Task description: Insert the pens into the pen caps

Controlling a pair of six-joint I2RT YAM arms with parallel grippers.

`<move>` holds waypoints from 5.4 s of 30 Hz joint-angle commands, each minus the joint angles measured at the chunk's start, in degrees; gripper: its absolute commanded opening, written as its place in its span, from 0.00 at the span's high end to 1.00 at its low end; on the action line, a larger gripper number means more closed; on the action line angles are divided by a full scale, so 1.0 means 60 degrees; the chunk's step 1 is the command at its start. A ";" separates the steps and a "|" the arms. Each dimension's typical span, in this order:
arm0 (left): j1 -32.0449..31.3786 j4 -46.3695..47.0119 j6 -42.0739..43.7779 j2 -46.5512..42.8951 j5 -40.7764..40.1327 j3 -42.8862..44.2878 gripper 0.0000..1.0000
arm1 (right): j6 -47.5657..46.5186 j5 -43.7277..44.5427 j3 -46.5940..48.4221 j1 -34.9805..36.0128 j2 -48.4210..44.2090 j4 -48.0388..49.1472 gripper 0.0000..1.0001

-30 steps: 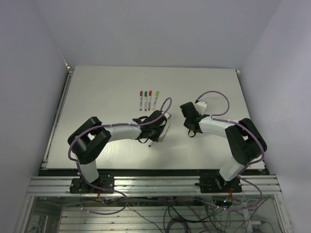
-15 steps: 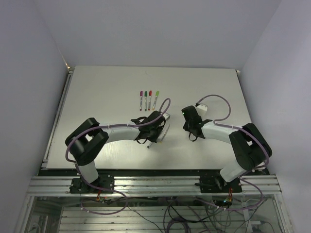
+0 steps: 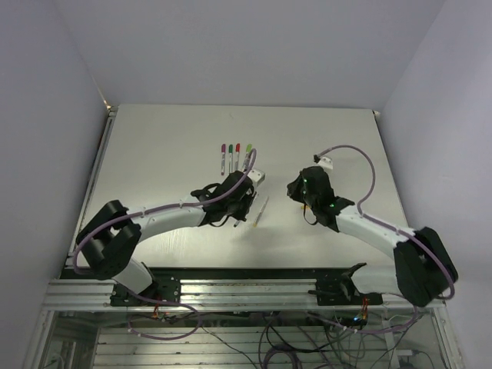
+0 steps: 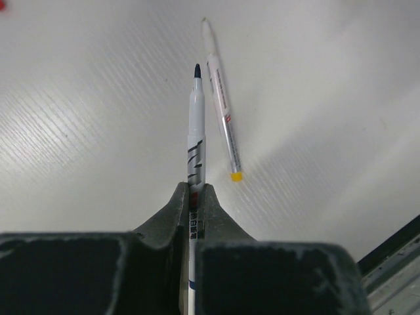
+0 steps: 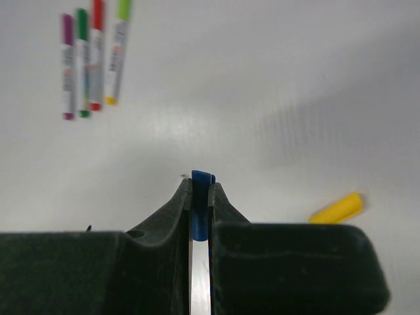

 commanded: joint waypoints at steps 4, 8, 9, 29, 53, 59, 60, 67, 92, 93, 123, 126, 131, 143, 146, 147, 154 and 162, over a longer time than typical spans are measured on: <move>0.0044 0.2171 0.0156 -0.1422 0.0365 -0.0752 0.93 | -0.0477 -0.0576 -0.1480 0.0036 -0.2069 0.2620 1.00; 0.0033 0.3190 0.0309 -0.2099 0.0963 -0.1165 0.93 | -0.0722 -0.0805 -0.2105 0.0044 -0.3190 0.3676 1.00; 0.0033 0.3530 0.0343 -0.2236 0.1186 -0.1301 0.93 | -0.0777 -0.0856 -0.2293 0.0047 -0.3478 0.3960 1.00; 0.0027 0.7063 -0.0656 -0.2595 0.3137 -0.2017 0.93 | -0.1184 -0.2151 -0.3296 0.0074 -0.3761 0.9817 1.00; 0.0030 0.7573 -0.0987 -0.2259 0.3110 -0.2046 0.93 | -0.0343 -0.2859 -0.3441 0.0098 -0.3023 1.0933 1.00; 0.0026 0.7609 -0.0990 -0.2273 0.3079 -0.2060 0.93 | -0.0322 -0.2875 -0.3449 0.0153 -0.2911 1.0986 1.00; 0.0021 0.7611 -0.0988 -0.2274 0.3073 -0.2053 0.93 | -0.0331 -0.2883 -0.3446 0.0160 -0.2890 1.0976 1.00; 0.0027 0.7658 -0.0973 -0.2375 0.3063 -0.2090 0.93 | -0.0437 -0.2871 -0.3446 0.0223 -0.2854 1.0919 1.00; 0.0029 0.8341 -0.1200 -0.2400 0.2586 -0.2091 0.93 | -0.0235 -0.3232 -0.3745 0.0353 -0.2848 1.0905 1.00; 0.0023 0.8400 -0.1230 -0.2393 0.2603 -0.2090 0.93 | -0.0236 -0.3236 -0.3752 0.0359 -0.2873 1.0843 1.00; 0.0179 0.9295 -0.0997 -0.2584 0.1216 -0.1037 0.93 | -0.1381 -0.2565 -0.3173 0.1545 -0.1878 0.7256 1.00; 0.0184 0.9371 -0.0877 -0.2555 0.1099 -0.0907 0.93 | -0.1637 -0.2110 -0.2967 0.2012 -0.1580 0.6850 1.00; 0.0222 0.9397 -0.0656 -0.2746 0.0798 -0.0931 0.93 | -0.1623 -0.1608 -0.2852 0.2370 -0.1244 0.6669 1.00; 0.0369 0.8904 -0.0460 -0.2856 0.0382 -0.1003 0.93 | -0.1761 -0.1494 -0.2487 0.2452 -0.1379 0.6562 1.00; 0.0367 0.8737 -0.0545 -0.2618 0.0453 -0.0990 0.93 | -0.1941 -0.1342 -0.2070 0.2453 -0.1414 0.6368 1.00; 0.0368 0.8701 -0.0549 -0.2555 0.0470 -0.1019 0.93 | -0.2024 -0.1273 -0.1911 0.2452 -0.1430 0.6297 1.00; 0.0362 0.7622 -0.0423 -0.1892 0.0302 -0.1182 0.93 | -0.2613 -0.0142 -0.0884 0.2454 -0.2050 0.5808 0.73; 0.0378 0.6335 -0.0361 -0.1124 -0.0344 -0.1143 0.93 | -0.3299 0.1387 -0.0785 0.2456 -0.4126 0.5517 0.52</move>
